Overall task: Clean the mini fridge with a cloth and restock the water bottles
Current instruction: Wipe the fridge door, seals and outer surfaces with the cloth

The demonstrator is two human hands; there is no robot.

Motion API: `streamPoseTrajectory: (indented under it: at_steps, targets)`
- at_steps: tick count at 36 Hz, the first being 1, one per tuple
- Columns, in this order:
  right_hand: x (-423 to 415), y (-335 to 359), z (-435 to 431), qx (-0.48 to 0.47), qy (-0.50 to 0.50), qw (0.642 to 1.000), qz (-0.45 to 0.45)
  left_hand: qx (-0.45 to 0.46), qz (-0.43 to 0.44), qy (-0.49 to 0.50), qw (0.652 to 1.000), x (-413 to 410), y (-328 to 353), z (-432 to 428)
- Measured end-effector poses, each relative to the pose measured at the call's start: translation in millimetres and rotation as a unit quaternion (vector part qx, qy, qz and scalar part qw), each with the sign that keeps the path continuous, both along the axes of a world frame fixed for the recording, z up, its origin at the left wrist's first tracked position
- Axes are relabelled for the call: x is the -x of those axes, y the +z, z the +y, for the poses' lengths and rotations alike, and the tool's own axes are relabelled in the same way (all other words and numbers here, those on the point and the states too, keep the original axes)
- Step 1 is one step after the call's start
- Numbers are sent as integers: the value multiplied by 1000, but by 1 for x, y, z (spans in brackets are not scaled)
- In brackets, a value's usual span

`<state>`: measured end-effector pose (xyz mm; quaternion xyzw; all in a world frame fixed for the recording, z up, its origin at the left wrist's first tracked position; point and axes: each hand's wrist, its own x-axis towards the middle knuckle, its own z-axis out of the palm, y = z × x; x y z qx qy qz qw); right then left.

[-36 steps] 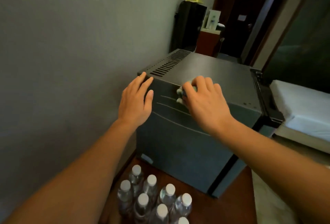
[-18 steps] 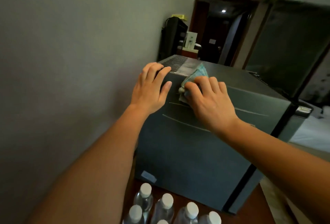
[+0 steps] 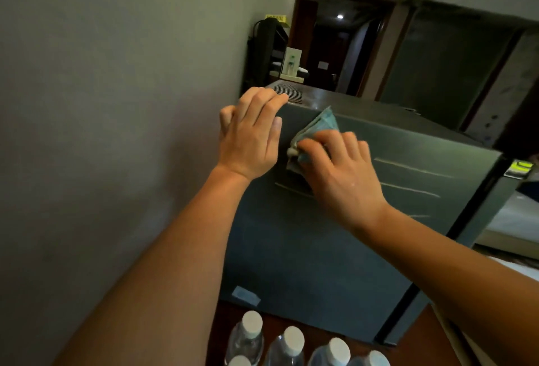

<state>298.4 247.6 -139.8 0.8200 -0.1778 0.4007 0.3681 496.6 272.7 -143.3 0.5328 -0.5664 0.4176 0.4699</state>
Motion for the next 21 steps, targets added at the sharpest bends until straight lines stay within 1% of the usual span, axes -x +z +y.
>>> streamPoseTrajectory:
  at_steps: [2, 3, 8, 12, 14, 18, 19, 21]
  targets:
    - [-6, 4, 3, -3, -7, 1000, -29, -1, 0, -1, 1000, 1, 0, 0]
    - [-9, 0, 4, 0, -11, 1000, -28, -1, 1, -2, 1000, 2, 0, 0]
    - [-11, -42, 9, 11, -4, 998, 62, 3, 4, -9, 1000, 3, 1, 0]
    - [-5, -53, 10, 3, -1, 996, 87, -2, 5, -8, 1000, 3, 0, 1]
    - [-4, -42, 8, 7, 0, 997, 71, -3, 8, -9, 1000, 3, 0, 1]
    - [-7, -11, 1, -5, 0, 1000, -27, 2, 10, -3, 1000, 4, 0, 0]
    - [-8, -8, 1, -7, -2, 999, -39, 4, 12, -3, 1000, 4, 0, -1]
    - [-8, -15, 1, 3, -7, 999, -34, 12, 17, -2, 1000, 6, -1, -2]
